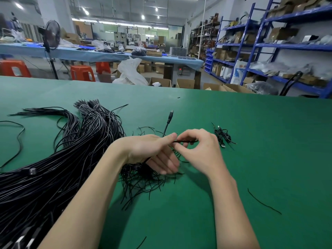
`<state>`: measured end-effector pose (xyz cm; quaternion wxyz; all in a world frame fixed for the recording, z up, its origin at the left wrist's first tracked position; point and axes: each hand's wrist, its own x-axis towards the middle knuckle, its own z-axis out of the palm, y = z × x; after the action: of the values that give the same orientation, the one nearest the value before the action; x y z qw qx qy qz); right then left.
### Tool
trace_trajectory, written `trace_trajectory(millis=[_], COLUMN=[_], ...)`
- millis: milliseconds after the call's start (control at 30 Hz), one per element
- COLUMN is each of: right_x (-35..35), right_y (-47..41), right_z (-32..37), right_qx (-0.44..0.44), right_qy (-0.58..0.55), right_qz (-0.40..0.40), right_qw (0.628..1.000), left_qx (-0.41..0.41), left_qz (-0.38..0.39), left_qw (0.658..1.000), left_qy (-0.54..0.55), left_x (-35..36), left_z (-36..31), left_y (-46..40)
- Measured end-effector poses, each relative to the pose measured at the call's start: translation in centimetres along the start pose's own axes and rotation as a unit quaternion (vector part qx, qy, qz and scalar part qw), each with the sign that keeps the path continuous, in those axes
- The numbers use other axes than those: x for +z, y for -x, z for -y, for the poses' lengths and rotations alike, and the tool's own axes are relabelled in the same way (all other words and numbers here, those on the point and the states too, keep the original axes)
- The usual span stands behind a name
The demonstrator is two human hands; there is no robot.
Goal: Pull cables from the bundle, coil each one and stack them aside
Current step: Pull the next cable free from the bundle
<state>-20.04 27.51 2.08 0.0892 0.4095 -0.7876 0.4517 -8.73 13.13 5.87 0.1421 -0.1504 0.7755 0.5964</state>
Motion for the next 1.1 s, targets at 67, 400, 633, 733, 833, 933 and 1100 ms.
trace_trajectory(millis=[67, 400, 633, 733, 833, 933, 1100], right_x=[0.2, 2.0, 2.6, 2.3, 2.0, 1.3, -0.3], right_y=[-0.2, -0.1, 1.2, 1.7, 1.6, 1.5, 0.3], right_z=[0.4, 2.4, -0.3, -0.9, -1.4, -1.6, -0.7], right_qx=[-0.009, 0.094, 0.202, 0.227, 0.228, 0.18, 0.139], right_qy=[0.013, -0.282, -0.26, -0.278, -0.22, -0.159, -0.138], right_qz=[0.002, 0.174, 0.245, 0.256, 0.211, 0.202, 0.175], right_qw=[1.0, 0.939, 0.912, 0.898, 0.925, 0.949, 0.965], left_qx=[0.011, 0.198, 0.268, 0.231, 0.166, 0.11, 0.005], left_qz=[-0.046, -0.272, -0.132, -0.066, -0.021, 0.008, -0.02], left_qw=[0.999, 0.901, 0.852, 0.911, 0.971, 0.993, 0.997], left_qy=[0.026, 0.276, 0.431, 0.334, 0.173, 0.053, -0.08], left_x=[-0.1, 0.1, -0.3, -0.2, 0.2, 0.2, 0.7], left_z=[0.6, 1.9, 0.7, 0.4, 0.1, -0.2, -0.3], left_y=[-0.6, -4.7, -3.3, -2.0, -1.1, -0.3, -0.4])
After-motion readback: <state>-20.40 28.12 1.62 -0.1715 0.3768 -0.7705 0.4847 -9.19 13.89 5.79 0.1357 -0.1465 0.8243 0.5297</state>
